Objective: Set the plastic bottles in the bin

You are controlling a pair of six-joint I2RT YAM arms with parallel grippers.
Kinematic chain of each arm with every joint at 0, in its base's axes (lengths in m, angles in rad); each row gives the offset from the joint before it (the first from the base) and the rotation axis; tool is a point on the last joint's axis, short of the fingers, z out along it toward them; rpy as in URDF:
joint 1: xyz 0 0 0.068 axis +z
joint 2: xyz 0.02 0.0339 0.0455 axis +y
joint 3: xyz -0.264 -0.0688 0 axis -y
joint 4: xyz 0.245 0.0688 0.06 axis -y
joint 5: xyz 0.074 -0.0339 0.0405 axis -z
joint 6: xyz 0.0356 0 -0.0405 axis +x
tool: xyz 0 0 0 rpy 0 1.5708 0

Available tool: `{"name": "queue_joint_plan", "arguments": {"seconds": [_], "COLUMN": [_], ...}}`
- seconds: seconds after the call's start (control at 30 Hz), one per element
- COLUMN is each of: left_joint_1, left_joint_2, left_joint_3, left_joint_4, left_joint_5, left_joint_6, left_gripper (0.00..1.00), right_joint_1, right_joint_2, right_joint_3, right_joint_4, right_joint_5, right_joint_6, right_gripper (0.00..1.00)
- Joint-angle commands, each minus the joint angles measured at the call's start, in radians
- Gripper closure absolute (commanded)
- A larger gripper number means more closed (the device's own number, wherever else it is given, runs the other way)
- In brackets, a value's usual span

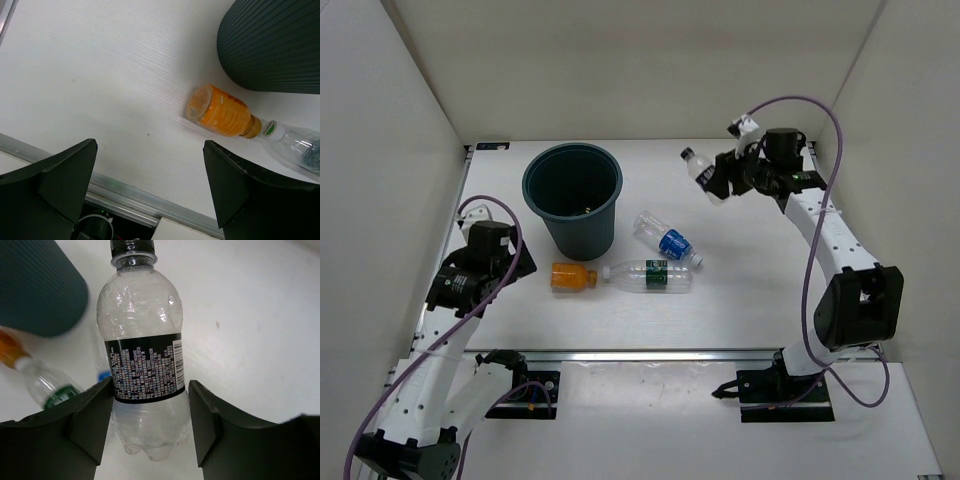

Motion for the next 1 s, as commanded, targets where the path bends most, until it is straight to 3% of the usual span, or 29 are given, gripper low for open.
{"name": "queue_joint_plan", "arguments": {"seconds": [0.0, 0.17, 0.33, 0.43, 0.5, 0.57, 0.63, 0.67, 0.73, 0.8, 0.97], "left_joint_1": [0.003, 0.002, -0.021, -0.009, -0.011, -0.014, -0.02, -0.021, -0.021, -0.031, -0.037], "left_joint_2": [-0.01, -0.022, -0.04, -0.042, -0.037, -0.03, -0.033, -0.03, -0.028, -0.01, 0.028], "left_joint_3": [-0.031, -0.088, -0.111, -0.13, -0.134, -0.137, -0.146, -0.151, -0.179, -0.197, -0.232], "left_joint_4": [0.038, 0.081, 0.082, 0.081, 0.082, 0.082, 0.113, 0.118, 0.162, 0.191, 0.275], "left_joint_5": [0.025, 0.103, 0.122, 0.152, 0.152, 0.154, 0.166, 0.186, 0.229, 0.266, 0.287], "left_joint_6": [0.025, 0.038, 0.027, 0.041, 0.042, 0.042, 0.039, 0.039, 0.042, 0.044, 0.05], "left_gripper": [0.01, 0.01, 0.01, 0.01, 0.01, 0.02, 0.01, 0.01, 0.01, 0.02, 0.01], "right_joint_1": [0.068, 0.296, 0.43, 0.516, 0.525, 0.511, 0.496, 0.498, 0.501, 0.499, 0.496], "right_joint_2": [-0.024, 0.121, 0.342, 0.555, 0.66, 0.734, 0.749, 0.737, 0.678, 0.608, 0.432], "right_joint_3": [0.131, 0.396, 0.652, 0.983, 1.146, 1.315, 1.334, 1.316, 1.248, 1.164, 1.001], "right_joint_4": [0.076, 0.088, 0.118, -0.005, -0.067, -0.161, -0.202, -0.2, -0.176, -0.142, -0.126], "right_joint_5": [-0.11, -0.144, -0.201, -0.132, -0.116, -0.126, -0.129, -0.124, -0.138, -0.12, -0.064], "right_joint_6": [0.156, 0.239, 0.329, 0.306, 0.329, 0.349, 0.352, 0.345, 0.316, 0.296, 0.245], "right_gripper": [1.0, 1.0, 1.0, 0.96, 0.84, 0.65, 0.46, 0.27, 0.11, 0.01, 0.01]}}
